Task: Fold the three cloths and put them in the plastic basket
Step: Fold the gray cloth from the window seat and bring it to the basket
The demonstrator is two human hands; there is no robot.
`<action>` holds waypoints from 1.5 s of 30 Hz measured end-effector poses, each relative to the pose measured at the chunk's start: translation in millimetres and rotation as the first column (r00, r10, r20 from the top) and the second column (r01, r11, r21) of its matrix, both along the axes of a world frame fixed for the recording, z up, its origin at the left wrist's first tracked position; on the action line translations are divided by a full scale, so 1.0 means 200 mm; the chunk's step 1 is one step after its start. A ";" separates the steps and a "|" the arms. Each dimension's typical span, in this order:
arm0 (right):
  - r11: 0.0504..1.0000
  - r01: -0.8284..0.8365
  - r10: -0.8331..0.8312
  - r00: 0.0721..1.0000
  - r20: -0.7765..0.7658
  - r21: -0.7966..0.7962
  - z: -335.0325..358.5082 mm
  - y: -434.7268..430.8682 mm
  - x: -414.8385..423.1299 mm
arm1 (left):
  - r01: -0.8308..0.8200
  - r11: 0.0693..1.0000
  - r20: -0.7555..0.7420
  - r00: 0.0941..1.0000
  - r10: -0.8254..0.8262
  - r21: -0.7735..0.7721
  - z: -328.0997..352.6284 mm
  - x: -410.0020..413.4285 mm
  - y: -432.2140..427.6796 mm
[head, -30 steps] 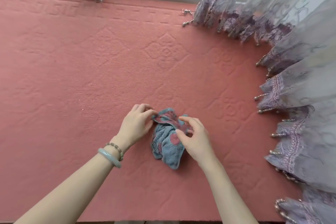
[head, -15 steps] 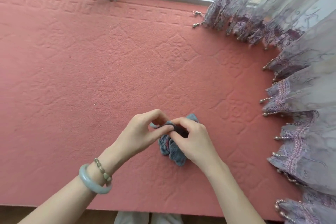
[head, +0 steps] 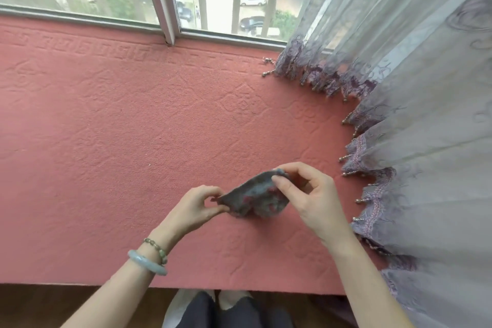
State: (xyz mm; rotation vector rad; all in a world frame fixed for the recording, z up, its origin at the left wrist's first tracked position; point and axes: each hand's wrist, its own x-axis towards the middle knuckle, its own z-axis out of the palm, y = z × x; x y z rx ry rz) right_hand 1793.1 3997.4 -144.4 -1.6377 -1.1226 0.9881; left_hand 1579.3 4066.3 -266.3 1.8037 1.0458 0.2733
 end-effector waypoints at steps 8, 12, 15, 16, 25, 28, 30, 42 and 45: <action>0.989 0.034 -0.034 0.999 -0.004 0.145 0.44 0.03 0.10 | -0.193 0.981 0.055 0.980 0.192 0.005 0.46 -0.16 0.08; 0.964 0.075 -0.071 0.997 -0.027 0.254 0.66 0.08 0.17 | -0.291 0.951 0.216 0.940 0.264 0.105 0.81 -0.20 0.18; 0.949 0.076 -0.072 0.997 -0.025 0.304 0.77 0.10 0.20 | -0.371 0.911 0.333 0.895 0.298 0.182 1.02 -0.22 0.25; 0.946 0.083 -0.077 0.997 -0.030 0.314 0.80 0.11 0.20 | -0.392 0.899 0.367 0.879 0.303 0.197 1.07 -0.22 0.27; 0.952 0.104 -0.127 0.990 0.061 0.288 0.93 0.31 0.28 | -0.472 0.833 0.473 0.827 0.304 0.289 1.38 -0.19 0.48; 0.955 0.124 -0.132 0.991 0.012 0.270 0.92 0.39 0.29 | -0.502 0.815 0.484 0.812 0.327 0.291 1.42 -0.17 0.55; 0.946 0.150 -0.142 0.989 -0.048 0.288 0.94 0.44 0.29 | -0.514 0.805 0.496 0.803 0.329 0.298 1.46 -0.16 0.58; 0.972 0.072 -0.013 0.967 -0.254 0.224 0.83 0.18 0.24 | -0.422 0.887 0.533 0.803 0.268 0.190 1.44 -0.33 0.24; 0.996 -0.030 0.045 0.982 -0.182 0.087 0.64 0.00 0.23 | -0.332 0.940 0.405 0.872 0.275 0.076 1.26 -0.43 0.07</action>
